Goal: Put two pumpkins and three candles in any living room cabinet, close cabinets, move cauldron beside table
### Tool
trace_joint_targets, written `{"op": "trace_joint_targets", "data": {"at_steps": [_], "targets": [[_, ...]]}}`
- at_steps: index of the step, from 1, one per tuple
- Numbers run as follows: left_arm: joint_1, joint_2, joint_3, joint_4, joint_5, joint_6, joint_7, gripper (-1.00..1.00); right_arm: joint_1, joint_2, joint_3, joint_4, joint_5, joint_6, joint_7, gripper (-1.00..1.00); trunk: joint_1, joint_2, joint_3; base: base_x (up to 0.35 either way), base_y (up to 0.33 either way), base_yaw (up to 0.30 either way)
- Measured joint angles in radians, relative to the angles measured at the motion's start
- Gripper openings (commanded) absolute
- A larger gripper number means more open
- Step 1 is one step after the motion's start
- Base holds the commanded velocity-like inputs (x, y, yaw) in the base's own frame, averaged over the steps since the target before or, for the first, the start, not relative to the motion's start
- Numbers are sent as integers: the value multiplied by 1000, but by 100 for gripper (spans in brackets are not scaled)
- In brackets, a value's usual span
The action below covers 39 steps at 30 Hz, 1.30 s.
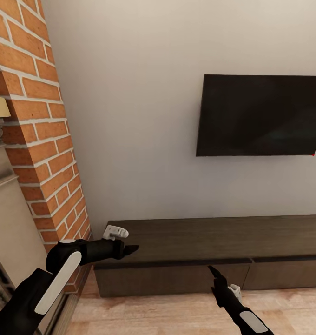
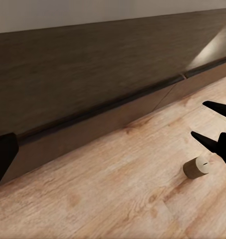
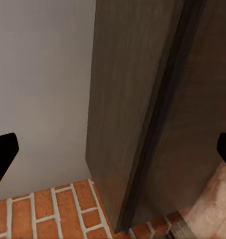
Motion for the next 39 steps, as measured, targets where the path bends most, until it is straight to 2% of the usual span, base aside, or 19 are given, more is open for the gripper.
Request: {"op": "trace_joint_targets", "data": {"at_steps": [21,39], "targets": [[0,-3,-6,0,-2,-1,1,100,0,3,0,-3,0,-2,14,100,0,0,0,98,-13,0],[0,-7,-2,1,-6,-3,1,100,0,2,0,-1,-1,-1,10,100,0,0,0,91,-128,0]]}}
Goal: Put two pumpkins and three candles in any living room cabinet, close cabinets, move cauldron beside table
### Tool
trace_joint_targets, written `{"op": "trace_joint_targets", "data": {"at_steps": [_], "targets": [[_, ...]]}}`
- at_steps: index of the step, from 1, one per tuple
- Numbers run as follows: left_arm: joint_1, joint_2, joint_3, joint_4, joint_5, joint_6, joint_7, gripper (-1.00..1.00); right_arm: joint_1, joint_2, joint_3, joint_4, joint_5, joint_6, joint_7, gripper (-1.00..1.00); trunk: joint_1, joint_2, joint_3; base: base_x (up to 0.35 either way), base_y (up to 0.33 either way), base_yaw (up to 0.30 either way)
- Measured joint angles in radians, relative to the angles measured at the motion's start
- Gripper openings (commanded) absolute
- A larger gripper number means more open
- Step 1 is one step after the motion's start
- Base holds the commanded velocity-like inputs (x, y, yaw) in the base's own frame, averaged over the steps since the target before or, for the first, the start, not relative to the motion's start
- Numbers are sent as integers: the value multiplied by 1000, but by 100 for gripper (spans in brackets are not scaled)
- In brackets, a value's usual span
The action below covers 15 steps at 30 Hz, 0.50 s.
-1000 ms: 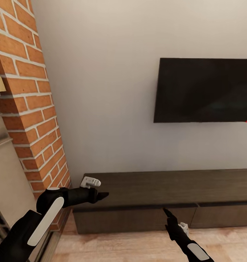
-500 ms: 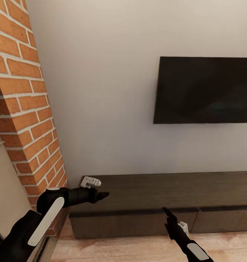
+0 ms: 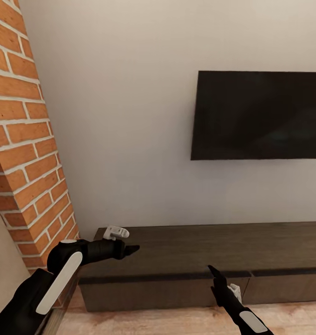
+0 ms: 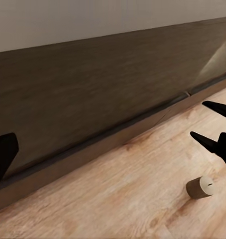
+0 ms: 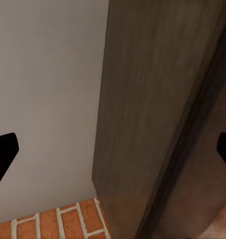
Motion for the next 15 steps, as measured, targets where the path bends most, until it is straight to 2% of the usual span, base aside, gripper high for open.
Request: {"op": "trace_joint_targets", "data": {"at_steps": [5,11,15], "targets": [[0,-1,1,0,-1,2,1,100,0,2,-1,0,0,-2,-6,100,0,0,0,40,-50,0],[0,-1,1,0,-2,1,2,100,0,3,0,1,2,-2,-14,100,0,0,0,195,-8,0],[0,-1,1,0,-2,2,0,100,0,4,-1,1,1,-3,-13,100,0,0,0,74,-1,0]]}}
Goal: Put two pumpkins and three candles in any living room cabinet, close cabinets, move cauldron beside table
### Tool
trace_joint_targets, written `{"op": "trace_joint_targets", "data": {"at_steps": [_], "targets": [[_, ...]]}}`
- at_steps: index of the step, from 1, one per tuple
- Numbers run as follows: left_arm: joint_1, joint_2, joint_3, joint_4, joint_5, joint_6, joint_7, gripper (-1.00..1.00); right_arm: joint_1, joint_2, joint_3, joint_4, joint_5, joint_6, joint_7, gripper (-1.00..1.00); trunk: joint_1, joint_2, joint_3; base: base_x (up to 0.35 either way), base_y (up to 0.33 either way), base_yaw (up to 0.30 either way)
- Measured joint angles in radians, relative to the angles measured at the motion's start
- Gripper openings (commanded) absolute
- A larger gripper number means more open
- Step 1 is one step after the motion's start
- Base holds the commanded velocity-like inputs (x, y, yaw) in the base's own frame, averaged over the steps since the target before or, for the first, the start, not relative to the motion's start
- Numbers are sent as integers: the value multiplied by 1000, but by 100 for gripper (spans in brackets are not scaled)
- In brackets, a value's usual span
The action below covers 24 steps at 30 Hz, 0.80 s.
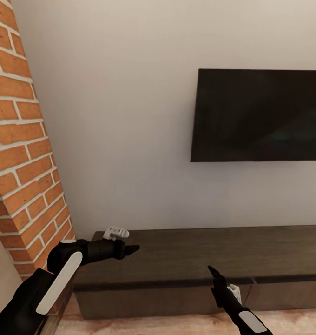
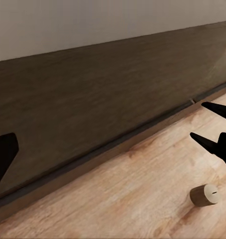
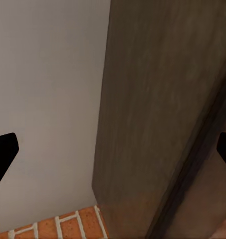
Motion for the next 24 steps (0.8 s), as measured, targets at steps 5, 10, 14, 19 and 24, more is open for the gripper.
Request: {"op": "trace_joint_targets", "data": {"at_steps": [5,10,14,19,24], "targets": [[0,0,1,0,0,-1,-1,100,0,0,1,0,-1,0,2,100,0,0,0,62,-53,0],[0,1,1,0,0,-1,-2,100,0,-1,1,4,-3,1,3,100,0,0,0,57,-105,0],[0,1,2,0,0,0,-2,100,0,-2,0,9,-5,4,2,100,0,0,0,18,-35,0],[0,2,2,0,0,0,-2,100,0,-3,-1,13,-5,10,1,100,0,0,0,5,-10,0],[0,3,3,0,0,0,-2,100,0,-3,-2,14,-3,12,1,100,4,-7,-3,2,-3,0]]}}
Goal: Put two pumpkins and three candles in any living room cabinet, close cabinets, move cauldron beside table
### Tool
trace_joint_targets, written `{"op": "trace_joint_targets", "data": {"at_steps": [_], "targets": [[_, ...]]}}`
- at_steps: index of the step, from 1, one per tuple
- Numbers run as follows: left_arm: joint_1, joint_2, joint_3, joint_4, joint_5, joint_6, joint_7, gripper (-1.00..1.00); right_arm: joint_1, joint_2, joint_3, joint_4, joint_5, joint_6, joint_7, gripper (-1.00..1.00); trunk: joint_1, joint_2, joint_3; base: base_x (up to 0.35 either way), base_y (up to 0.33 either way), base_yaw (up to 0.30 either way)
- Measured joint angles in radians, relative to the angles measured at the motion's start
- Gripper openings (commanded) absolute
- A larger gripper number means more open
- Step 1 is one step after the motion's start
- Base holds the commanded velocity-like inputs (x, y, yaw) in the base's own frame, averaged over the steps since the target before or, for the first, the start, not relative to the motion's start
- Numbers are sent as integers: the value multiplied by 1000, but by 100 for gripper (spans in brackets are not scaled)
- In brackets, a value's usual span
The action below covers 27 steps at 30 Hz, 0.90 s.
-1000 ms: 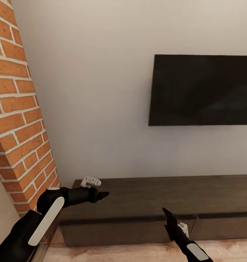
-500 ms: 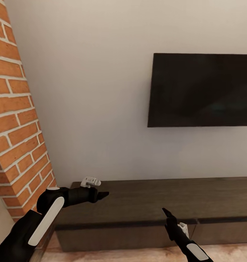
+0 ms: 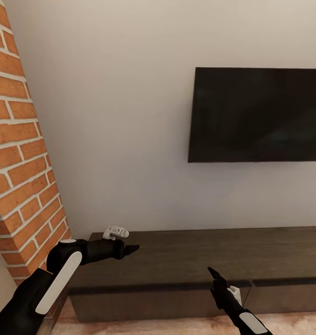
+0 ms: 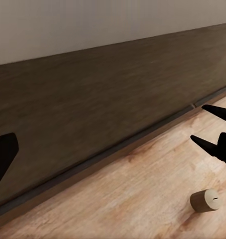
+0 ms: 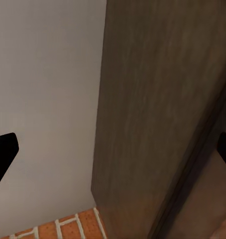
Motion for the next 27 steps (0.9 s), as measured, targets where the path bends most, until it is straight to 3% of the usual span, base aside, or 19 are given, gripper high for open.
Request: {"op": "trace_joint_targets", "data": {"at_steps": [27], "targets": [[0,3,-1,0,1,0,-2,100,0,0,4,0,3,-5,1,100,104,-189,-85,0,0,0]]}}
